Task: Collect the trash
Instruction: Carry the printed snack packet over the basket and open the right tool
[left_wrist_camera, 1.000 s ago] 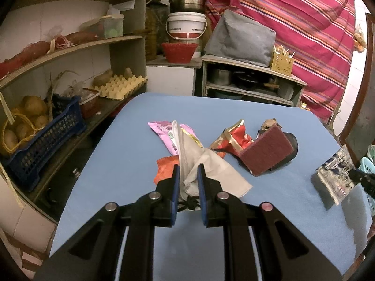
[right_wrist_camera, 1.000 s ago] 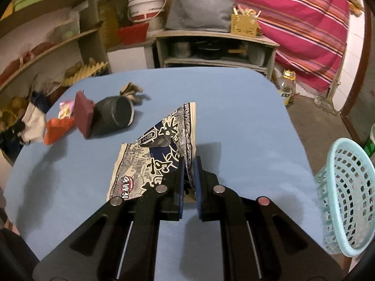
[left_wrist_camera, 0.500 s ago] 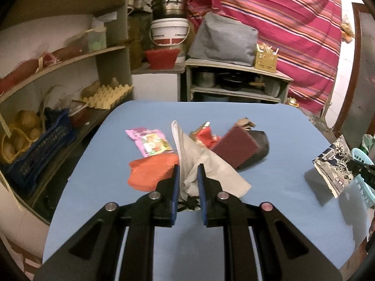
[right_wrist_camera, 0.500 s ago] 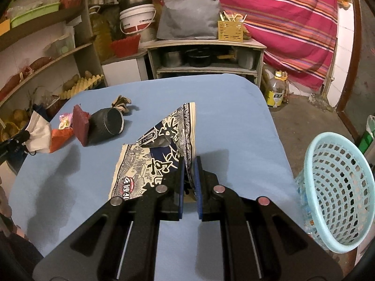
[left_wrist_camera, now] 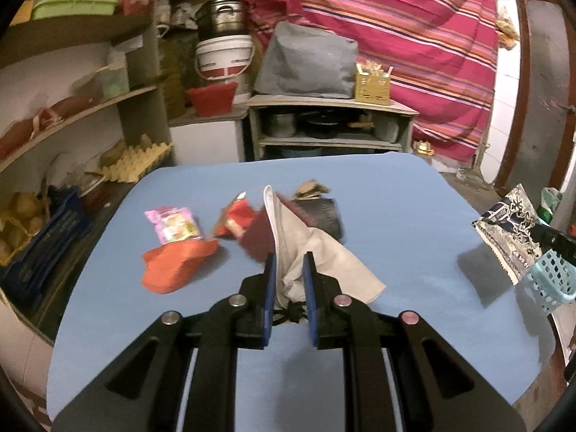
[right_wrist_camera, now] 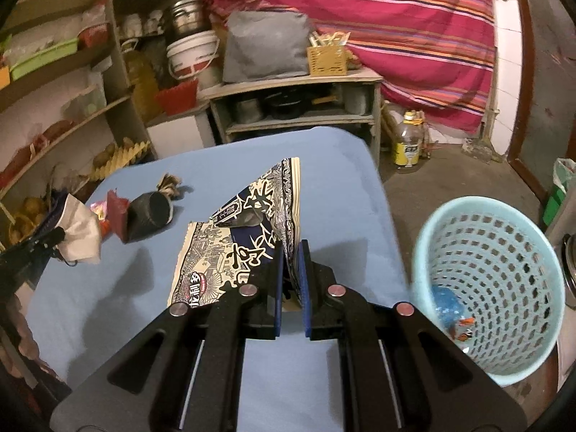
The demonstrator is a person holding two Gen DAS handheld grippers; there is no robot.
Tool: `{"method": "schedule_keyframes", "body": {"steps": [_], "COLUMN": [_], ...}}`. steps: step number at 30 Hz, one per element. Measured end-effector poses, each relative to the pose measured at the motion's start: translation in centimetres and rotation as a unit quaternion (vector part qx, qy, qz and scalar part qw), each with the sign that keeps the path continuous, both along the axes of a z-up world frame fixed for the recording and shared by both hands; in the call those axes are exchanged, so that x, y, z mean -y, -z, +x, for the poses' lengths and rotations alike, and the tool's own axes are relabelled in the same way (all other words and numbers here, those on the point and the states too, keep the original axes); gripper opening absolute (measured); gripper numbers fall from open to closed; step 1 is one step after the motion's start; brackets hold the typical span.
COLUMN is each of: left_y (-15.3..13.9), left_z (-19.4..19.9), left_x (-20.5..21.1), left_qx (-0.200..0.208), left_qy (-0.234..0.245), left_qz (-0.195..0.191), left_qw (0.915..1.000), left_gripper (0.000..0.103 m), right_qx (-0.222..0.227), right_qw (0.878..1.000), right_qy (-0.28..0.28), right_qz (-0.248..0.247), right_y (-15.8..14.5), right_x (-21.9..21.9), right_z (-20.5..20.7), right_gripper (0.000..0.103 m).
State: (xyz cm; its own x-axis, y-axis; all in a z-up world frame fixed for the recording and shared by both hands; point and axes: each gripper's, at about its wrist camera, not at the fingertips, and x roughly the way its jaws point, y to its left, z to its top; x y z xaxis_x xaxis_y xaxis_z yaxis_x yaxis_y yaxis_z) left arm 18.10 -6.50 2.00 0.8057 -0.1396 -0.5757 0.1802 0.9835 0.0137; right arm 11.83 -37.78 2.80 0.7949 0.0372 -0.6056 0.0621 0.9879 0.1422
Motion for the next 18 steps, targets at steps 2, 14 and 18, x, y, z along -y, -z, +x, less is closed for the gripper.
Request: {"method": "schedule_keyframes", "body": {"steps": [2, 14, 18], "left_y": [-0.1, 0.0, -0.2], "left_z": [0.1, -0.1, -0.4], "left_x": [1.6, 13.5, 17.1], "left_qx": [0.000, -0.009, -0.009], "left_qy": [0.010, 0.094, 0.121], "left_qz": [-0.001, -0.020, -0.030], "left_qw": [1.0000, 0.9954, 0.9922], "left_gripper": [0.015, 0.015, 0.015], "right_qx": [0.003, 0.002, -0.014], "right_qw": [1.000, 0.987, 0.980], "right_qy": [0.013, 0.159, 0.197], "right_qz": [0.006, -0.028, -0.019], "right_y": [-0.1, -0.1, 0.7], "right_x": [1.7, 14.7, 18.3], "right_z": [-0.6, -5.9, -6.7], "right_gripper": [0.009, 0.009, 0.010]}}
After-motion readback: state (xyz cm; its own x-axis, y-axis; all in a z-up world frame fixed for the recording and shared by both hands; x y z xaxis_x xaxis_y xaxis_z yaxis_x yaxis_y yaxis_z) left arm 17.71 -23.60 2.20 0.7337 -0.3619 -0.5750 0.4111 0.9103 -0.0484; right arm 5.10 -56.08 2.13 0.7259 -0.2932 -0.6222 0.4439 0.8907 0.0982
